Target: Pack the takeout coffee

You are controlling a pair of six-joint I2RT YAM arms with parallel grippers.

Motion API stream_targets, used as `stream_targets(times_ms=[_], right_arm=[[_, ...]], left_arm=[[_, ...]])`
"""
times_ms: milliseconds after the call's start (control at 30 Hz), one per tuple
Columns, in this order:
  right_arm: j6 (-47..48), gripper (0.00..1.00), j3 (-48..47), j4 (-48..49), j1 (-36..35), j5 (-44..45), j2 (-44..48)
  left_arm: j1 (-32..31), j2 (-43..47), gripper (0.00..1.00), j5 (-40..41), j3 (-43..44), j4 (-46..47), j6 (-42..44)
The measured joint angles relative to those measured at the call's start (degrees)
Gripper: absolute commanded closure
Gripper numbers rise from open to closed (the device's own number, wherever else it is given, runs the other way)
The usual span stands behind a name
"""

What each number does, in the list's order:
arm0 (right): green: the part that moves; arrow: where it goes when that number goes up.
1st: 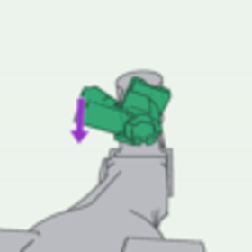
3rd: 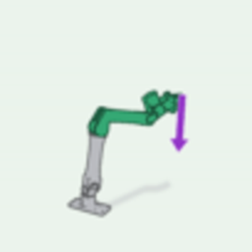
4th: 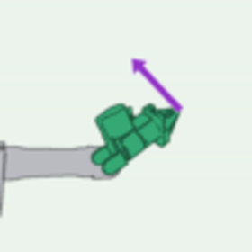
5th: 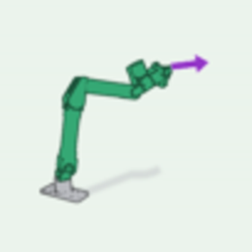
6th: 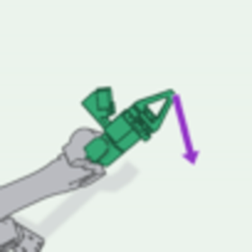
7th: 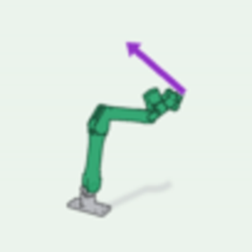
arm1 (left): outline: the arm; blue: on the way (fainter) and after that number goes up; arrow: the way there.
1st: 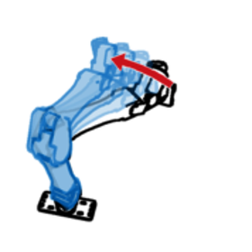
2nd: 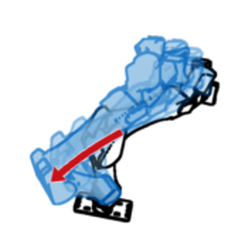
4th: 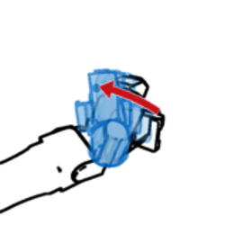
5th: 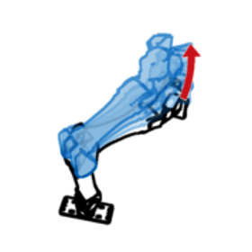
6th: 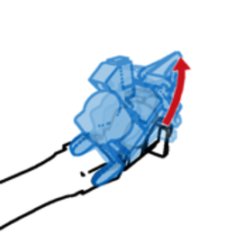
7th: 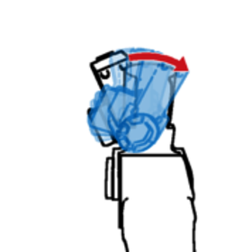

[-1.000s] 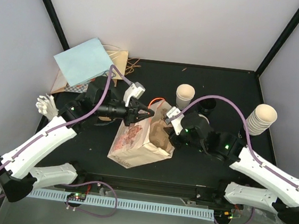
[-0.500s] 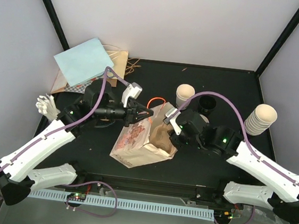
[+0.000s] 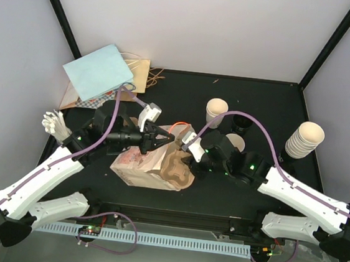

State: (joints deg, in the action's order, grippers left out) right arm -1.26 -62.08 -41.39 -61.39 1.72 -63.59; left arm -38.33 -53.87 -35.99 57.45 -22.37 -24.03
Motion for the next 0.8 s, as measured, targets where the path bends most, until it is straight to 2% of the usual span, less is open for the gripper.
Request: stream_targets(times_ms=[433, 800], right_arm=[[3.6, 0.70, 0.9, 7.4, -1.6, 2.6, -1.2], [10.4, 0.70, 12.0, 19.6, -1.9, -1.0, 5.4]], left_arm=[[0.1, 0.0, 0.98, -0.2, 0.0, -1.8, 1.3], [0.1, 1.8, 0.99, -3.3, 0.0, -1.8, 2.0]])
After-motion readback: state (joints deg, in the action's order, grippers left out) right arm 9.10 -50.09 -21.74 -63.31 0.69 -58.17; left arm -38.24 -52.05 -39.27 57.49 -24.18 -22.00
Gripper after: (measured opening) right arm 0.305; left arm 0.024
